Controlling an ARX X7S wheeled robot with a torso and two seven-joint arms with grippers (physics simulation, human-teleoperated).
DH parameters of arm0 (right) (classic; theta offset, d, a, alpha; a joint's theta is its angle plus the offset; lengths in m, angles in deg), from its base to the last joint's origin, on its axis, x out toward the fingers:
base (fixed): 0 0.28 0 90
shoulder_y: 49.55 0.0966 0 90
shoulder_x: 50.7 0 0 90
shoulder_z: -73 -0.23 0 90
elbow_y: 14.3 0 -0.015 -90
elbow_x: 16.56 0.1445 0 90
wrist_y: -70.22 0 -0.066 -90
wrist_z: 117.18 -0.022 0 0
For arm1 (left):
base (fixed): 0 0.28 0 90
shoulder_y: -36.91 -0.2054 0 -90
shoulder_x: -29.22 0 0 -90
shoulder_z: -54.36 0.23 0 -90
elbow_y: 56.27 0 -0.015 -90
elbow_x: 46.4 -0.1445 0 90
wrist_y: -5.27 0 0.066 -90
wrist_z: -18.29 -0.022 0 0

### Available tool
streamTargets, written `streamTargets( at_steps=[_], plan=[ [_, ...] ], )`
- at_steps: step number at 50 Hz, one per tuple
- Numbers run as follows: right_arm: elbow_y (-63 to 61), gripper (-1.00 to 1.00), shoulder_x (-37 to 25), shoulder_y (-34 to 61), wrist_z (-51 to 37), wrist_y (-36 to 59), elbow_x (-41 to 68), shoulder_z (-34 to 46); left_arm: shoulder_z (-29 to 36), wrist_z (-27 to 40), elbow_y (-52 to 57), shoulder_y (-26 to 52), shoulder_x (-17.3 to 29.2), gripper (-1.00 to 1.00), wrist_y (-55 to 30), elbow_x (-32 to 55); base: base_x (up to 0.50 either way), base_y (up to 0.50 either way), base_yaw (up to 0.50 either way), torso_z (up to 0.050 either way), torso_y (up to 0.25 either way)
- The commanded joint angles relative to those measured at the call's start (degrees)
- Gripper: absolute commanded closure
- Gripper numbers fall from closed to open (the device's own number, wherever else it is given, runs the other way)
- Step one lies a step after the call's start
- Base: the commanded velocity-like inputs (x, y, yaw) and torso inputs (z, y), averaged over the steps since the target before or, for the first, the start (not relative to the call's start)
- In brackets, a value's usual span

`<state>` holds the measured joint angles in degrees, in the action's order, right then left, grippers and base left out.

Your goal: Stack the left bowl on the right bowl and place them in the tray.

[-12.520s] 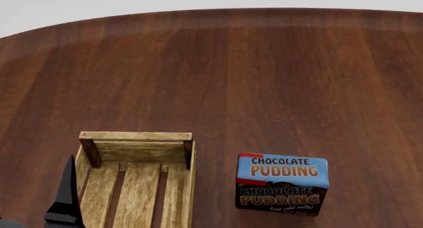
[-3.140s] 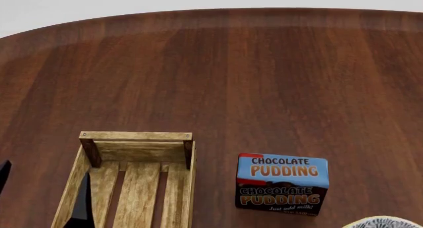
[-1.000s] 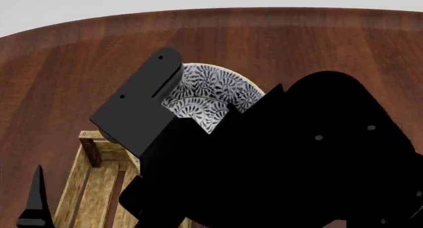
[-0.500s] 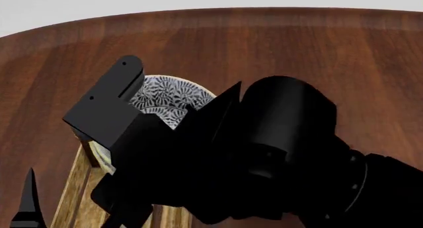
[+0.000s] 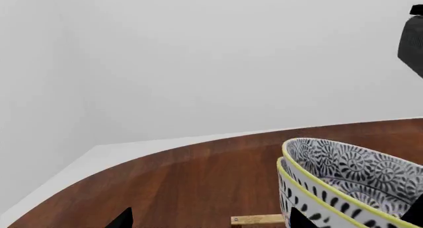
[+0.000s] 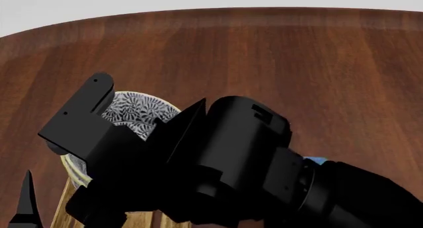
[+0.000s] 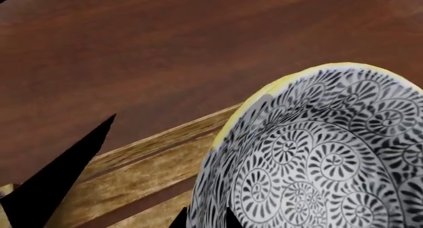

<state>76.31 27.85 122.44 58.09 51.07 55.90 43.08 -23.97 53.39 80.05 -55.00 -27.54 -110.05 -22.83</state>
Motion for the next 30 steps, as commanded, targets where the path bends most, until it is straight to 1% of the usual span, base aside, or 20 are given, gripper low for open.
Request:
streamTargets(
  at_steps=[1,16,30],
  plan=[
    [1.7,1.0,2.0,-1.0,3.5,-3.5,-4.2,1.6,-0.2,0.2,0.2,-0.2,0.2,-1.0,0.0,0.2,0.0,0.0,0.0,0.0,0.0],
    [5.8,1.0,3.8,-3.3,8.0,-7.0,-7.5,5.6,-0.4,0.5,0.8,0.4,0.4,-1.0,-0.6,0.7,0.0,0.0,0.0,0.001,0.001],
    [7.1,1.0,3.6,-6.1,8.6,-8.7,-8.3,7.4,0.1,0.6,0.5,-0.4,0.5,-1.0,0.2,0.1,0.0,0.0,0.0,0.0,0.001]
  ],
)
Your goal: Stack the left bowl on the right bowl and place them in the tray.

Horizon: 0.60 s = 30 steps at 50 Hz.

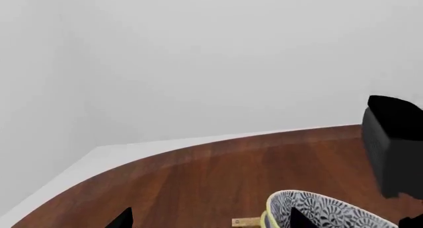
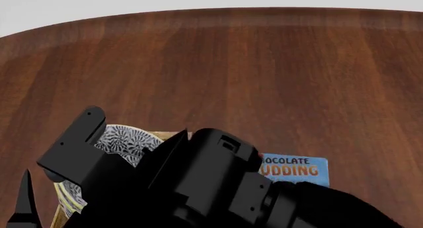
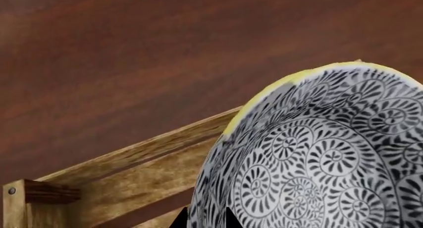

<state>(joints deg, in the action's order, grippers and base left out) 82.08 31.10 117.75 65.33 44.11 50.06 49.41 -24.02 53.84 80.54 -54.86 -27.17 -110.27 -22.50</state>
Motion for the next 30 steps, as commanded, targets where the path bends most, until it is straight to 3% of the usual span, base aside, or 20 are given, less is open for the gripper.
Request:
streamTargets(
  at_steps=[1,30],
  plan=[
    [1.3,1.0,0.3,-1.5,1.3,-1.7,-2.3,1.0,0.1,0.1,-0.1,-0.6,0.2,-1.0,0.5,-0.2,0.0,0.0,0.0,0.0,0.0],
    [3.9,1.0,-0.9,-5.3,2.8,-4.0,-3.4,3.3,1.3,0.4,-0.2,-0.3,0.1,-1.0,0.2,-0.7,0.0,0.0,0.0,0.0,0.001]
  ],
)
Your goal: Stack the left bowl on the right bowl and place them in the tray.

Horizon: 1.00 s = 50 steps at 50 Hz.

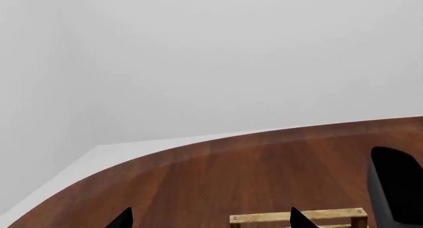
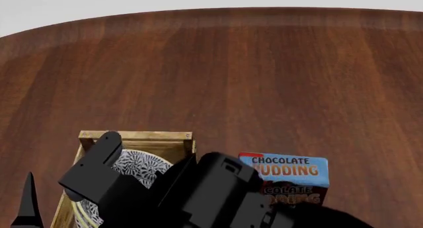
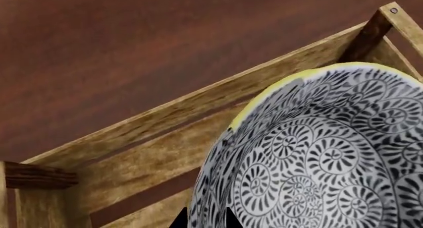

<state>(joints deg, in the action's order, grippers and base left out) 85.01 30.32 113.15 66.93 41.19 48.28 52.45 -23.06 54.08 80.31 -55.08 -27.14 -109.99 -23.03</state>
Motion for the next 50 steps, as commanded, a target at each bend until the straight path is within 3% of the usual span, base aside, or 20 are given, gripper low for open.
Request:
streamTargets(
  at_steps=[1,33,34,50],
  plan=[
    [1.5,1.0,0.1,-0.9,1.6,-1.4,-2.0,0.6,0.3,0.2,0.1,0.0,0.1,-1.0,-0.1,-0.1,0.0,0.0,0.0,0.0,0.0],
    [8.0,1.0,2.0,-2.4,7.4,-3.6,-4.8,5.2,0.7,0.1,-0.3,1.0,0.1,-1.0,-0.2,0.2,0.0,0.0,0.0,0.0,0.0],
    [7.8,-1.0,1.9,-2.5,6.8,-3.6,-4.8,5.1,0.6,0.2,-0.2,1.1,0.2,-1.0,-0.4,0.3,0.0,0.0,0.0,0.0,0.0],
    [-1.4,-1.0,-1.0,-1.2,-1.1,2.2,-0.2,2.5,1.4,0.6,-0.2,0.8,0.2,-1.0,0.2,-1.0,0.0,0.0,0.0,0.0,0.0]
  ],
)
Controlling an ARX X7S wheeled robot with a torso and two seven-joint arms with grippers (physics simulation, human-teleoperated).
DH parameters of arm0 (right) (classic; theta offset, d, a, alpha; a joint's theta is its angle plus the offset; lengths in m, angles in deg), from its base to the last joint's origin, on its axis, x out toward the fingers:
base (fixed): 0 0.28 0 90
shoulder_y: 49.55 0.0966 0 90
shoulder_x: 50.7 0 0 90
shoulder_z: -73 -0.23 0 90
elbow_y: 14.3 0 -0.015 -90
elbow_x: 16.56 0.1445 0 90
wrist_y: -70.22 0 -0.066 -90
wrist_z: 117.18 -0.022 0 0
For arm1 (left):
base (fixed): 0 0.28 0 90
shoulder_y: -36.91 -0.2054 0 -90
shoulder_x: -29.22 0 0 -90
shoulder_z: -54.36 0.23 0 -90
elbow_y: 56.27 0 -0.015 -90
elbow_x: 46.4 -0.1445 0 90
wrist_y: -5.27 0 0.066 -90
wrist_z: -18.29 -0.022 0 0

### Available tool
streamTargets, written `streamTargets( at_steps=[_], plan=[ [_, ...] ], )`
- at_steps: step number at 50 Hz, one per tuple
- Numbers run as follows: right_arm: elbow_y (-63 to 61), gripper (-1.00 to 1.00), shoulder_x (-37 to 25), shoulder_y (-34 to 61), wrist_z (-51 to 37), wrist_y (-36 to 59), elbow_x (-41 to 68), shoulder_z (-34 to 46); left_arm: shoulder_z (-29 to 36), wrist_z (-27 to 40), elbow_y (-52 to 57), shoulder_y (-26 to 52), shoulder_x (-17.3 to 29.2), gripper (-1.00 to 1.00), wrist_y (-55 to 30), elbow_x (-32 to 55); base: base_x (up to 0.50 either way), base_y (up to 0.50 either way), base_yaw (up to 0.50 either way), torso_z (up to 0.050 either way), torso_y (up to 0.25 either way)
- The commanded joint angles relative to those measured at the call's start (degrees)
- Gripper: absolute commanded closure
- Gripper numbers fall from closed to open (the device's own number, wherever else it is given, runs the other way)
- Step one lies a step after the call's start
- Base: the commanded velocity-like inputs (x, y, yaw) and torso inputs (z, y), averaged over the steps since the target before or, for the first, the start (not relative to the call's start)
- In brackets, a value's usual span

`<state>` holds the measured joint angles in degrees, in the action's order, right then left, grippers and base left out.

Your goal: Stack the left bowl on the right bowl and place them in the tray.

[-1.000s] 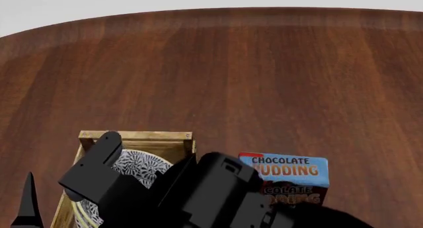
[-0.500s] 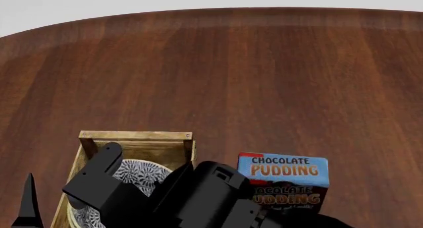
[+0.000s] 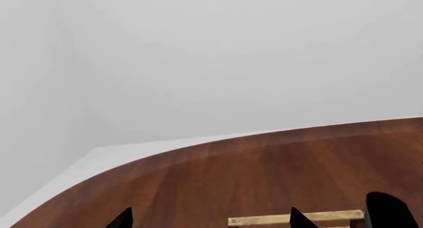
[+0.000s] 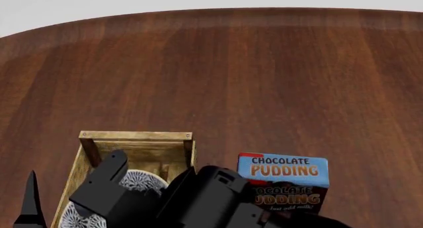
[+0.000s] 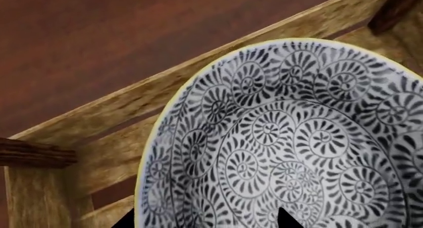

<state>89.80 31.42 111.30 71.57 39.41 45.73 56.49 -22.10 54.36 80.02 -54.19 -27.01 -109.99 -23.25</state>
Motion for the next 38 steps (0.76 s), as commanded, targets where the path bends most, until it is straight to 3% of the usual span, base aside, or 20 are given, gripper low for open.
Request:
streamTargets(
  at_steps=[1,15,26,38],
  plan=[
    [-8.0,-1.0,-2.6,0.9,-7.3,5.0,3.2,-2.0,0.3,0.3,0.1,-0.2,0.1,-1.0,0.3,-0.7,0.0,0.0,0.0,0.0,0.0],
    [-26.8,-1.0,-4.9,2.5,-33.1,16.9,26.8,-12.1,0.4,0.5,1.1,-0.6,0.2,-1.0,0.6,-0.5,0.0,0.0,0.0,0.0,0.0],
    [-30.3,-1.0,-5.0,3.8,-41.8,17.0,35.3,-13.1,0.2,0.9,2.0,-0.8,0.6,-1.0,0.2,-0.3,0.0,0.0,0.0,0.0,0.0],
    [-36.0,-1.0,-8.6,6.5,-57.2,13.5,49.7,-12.1,0.4,0.8,1.9,-0.6,0.5,-1.0,0.4,-0.1,0.0,0.0,0.0,0.0,0.0]
  ],
)
